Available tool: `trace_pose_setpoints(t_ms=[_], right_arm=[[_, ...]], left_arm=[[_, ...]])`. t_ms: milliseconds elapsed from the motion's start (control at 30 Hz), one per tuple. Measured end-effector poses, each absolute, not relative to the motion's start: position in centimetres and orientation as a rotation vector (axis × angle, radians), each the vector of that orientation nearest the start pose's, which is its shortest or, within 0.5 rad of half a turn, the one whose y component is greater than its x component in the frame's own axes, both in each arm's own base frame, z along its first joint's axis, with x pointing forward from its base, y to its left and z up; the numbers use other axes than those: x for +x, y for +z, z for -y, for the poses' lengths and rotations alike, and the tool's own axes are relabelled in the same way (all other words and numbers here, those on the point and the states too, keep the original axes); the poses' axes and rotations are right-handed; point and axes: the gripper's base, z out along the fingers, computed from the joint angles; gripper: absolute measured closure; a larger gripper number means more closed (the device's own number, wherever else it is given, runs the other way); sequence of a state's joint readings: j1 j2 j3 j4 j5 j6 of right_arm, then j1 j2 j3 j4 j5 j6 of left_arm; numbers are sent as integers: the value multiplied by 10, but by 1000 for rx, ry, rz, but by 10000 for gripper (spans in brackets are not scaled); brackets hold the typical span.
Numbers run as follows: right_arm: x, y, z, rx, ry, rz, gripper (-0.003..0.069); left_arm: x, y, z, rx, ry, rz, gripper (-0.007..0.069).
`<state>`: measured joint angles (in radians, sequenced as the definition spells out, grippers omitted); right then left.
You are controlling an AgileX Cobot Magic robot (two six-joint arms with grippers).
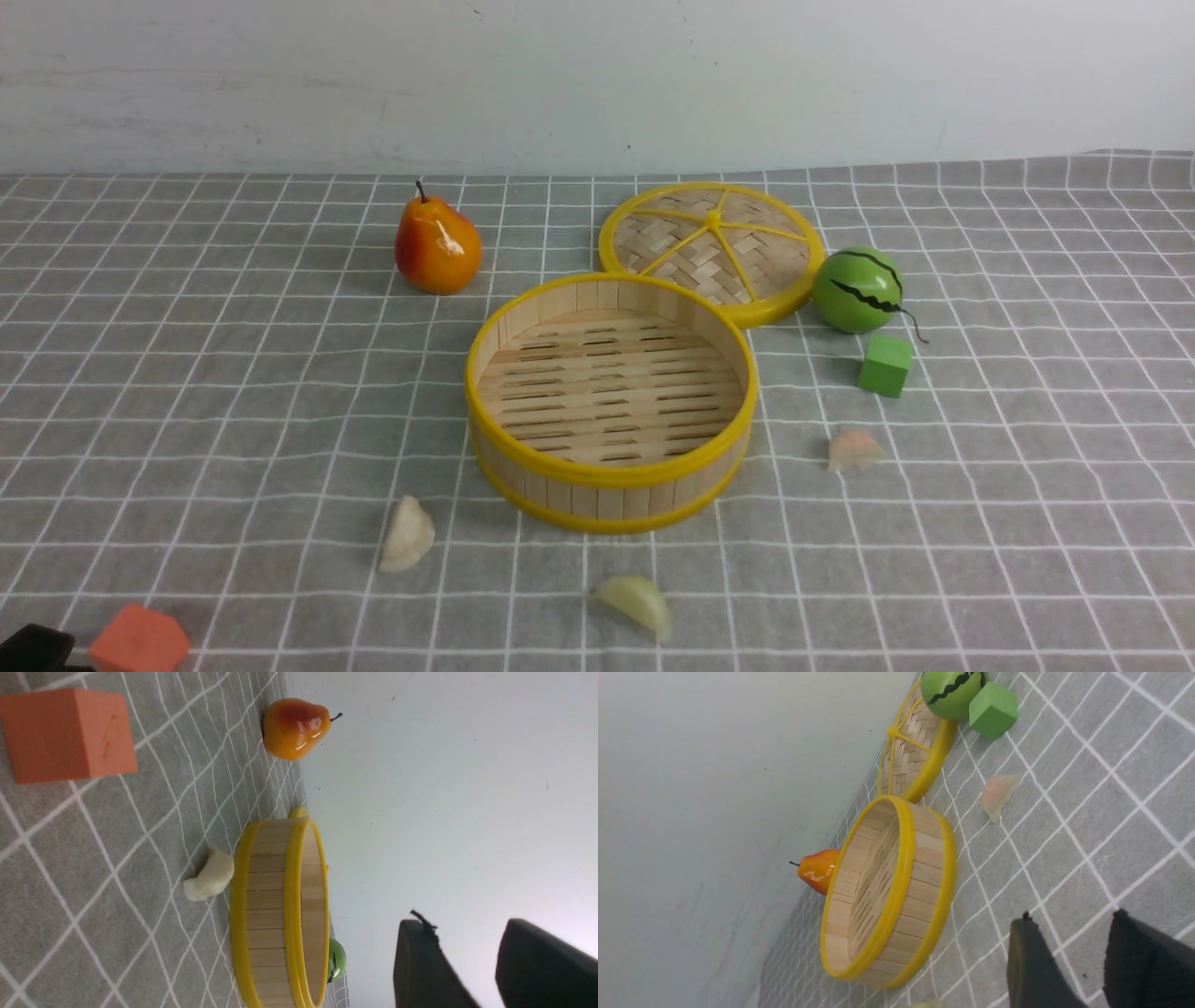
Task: Put the dumplings into the steamer on the table with the grey tablecloth.
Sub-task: 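Reach for and grasp a dumpling on the table with the left gripper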
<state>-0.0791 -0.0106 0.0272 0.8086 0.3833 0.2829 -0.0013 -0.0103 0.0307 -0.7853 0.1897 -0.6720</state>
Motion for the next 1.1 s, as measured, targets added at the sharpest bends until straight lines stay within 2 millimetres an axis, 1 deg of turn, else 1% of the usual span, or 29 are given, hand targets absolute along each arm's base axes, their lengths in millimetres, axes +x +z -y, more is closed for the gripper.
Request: trace_pose_setpoints(t_ms=[133, 167, 233, 267, 300, 333, 367, 400, 433, 467, 500, 533, 567, 600, 633, 667, 700, 733, 767, 800, 833, 900, 933, 967, 1000, 1033, 1067, 1100], right_arm=[[53, 180, -21, 696, 841, -1718, 419], [53, 181, -21, 659, 821, -1729, 419], [51, 189, -23, 585, 792, -1738, 427], [50, 200, -24, 540, 778, -1723, 445], [50, 200, -24, 540, 778, -1723, 445], [50, 208, -24, 512, 759, -1716, 471], [51, 229, -23, 450, 701, -1711, 549], [54, 240, -22, 420, 661, -1728, 587], [58, 245, -21, 403, 632, -1757, 623], [64, 258, -20, 361, 580, -1785, 659], [72, 264, -20, 338, 549, -1838, 671], [79, 272, -19, 309, 517, -1875, 677], [90, 284, -19, 240, 473, -1955, 679], [100, 290, -20, 189, 450, -2028, 679], [103, 292, -19, 188, 446, -2033, 679], [117, 298, -20, 101, 421, -2143, 679], [123, 295, -21, 92, 429, -2198, 679], [137, 300, -23, 9, 434, -2294, 679], [145, 303, -26, -66, 449, -2361, 679], [149, 301, -28, -77, 458, -2385, 679], [159, 300, -34, -169, 485, -2465, 678], [173, 297, -46, -314, 507, -2560, 677], [175, 298, -52, -376, 506, -2579, 676], [180, 295, -59, -460, 503, -2621, 674], [182, 294, -63, -500, 502, -2639, 674], [185, 292, -73, -587, 490, -2654, 674], [185, 292, -73, -587, 490, -2654, 674], [187, 291, -80, -640, 488, -2656, 674]], left_arm=[[56, 192, 13, -1074, -1179, -1424, 387], [55, 195, 14, -1032, -1161, -1452, 387], [52, 208, 17, -920, -1113, -1501, 387], [49, 222, 19, -814, -1067, -1525, 394], [48, 224, 20, -807, -1066, -1528, 396], [46, 232, 21, -741, -1028, -1555, 410], [45, 250, 24, -635, -936, -1651, 471], [49, 256, 24, -608, -890, -1711, 505], [49, 262, 24, -581, -858, -1742, 534], [58, 273, 24, -546, -769, -1858, 603], [65, 281, 23, -518, -703, -1933, 636], [66, 286, 22, -495, -664, -1966, 638], [77, 297, 20, -461, -584, -2061, 638], [86, 301, 19, -431, -507, -2161, 638], [86, 301, 19, -431, -507, -2161, 638], [96, 309, 16, -379, -422, -2256, 638], [99, 311, 16, -366, -400, -2286, 638], [109, 314, 14, -331, -334, -2389, 638], [120, 315, 13, -308, -292, -2468, 638], [119, 316, 12, -305, -287, -2469, 638], [132, 317, 14, -272, -270, -2539, 638], [150, 315, 22, -195, -266, -2612, 638], [155, 314, 26, -161, -264, -2631, 638], [166, 311, 31, -116, -250, -2668, 638], [170, 309, 35, -90, -246, -2685, 638], [183, 303, 45, -17, -223, -2725, 638], [183, 303, 45, -17, -223, -2725, 637], [196, 297, 55, 55, -201, -2753, 622]])
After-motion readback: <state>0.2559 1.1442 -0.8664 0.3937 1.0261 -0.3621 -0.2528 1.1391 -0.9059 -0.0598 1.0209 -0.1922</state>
